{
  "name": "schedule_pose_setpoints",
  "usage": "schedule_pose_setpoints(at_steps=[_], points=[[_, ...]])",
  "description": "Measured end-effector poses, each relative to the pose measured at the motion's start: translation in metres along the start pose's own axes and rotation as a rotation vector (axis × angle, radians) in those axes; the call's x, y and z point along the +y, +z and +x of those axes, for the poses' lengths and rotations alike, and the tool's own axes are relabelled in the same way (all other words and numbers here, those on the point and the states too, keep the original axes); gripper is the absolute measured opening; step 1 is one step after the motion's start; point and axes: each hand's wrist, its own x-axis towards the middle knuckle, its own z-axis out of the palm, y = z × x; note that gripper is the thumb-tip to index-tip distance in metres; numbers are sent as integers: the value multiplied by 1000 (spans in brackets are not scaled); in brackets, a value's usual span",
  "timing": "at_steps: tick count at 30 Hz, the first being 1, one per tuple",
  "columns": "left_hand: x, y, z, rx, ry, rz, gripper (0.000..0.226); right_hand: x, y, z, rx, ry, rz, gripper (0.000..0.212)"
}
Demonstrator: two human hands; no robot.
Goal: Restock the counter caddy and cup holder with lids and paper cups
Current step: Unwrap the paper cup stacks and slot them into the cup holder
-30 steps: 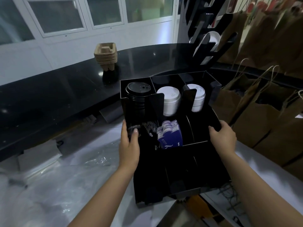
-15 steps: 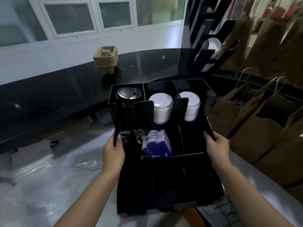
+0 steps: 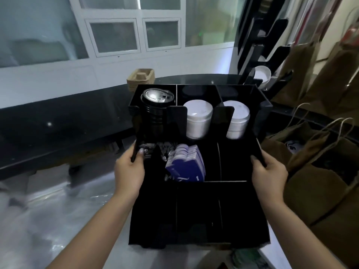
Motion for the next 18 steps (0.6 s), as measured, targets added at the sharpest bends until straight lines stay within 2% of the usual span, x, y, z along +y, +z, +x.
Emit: schedule_pose_setpoints(at_steps=[8, 14, 18], points=[[51, -5, 45, 17, 47, -113, 27, -64, -8, 38, -36, -81, 81, 39], [83, -3, 66, -6, 14, -160, 23, -109, -7, 68, 49, -160, 79, 38], [103, -5, 84, -8, 61, -145, 24, -128, -7, 85, 61, -199, 132, 35]])
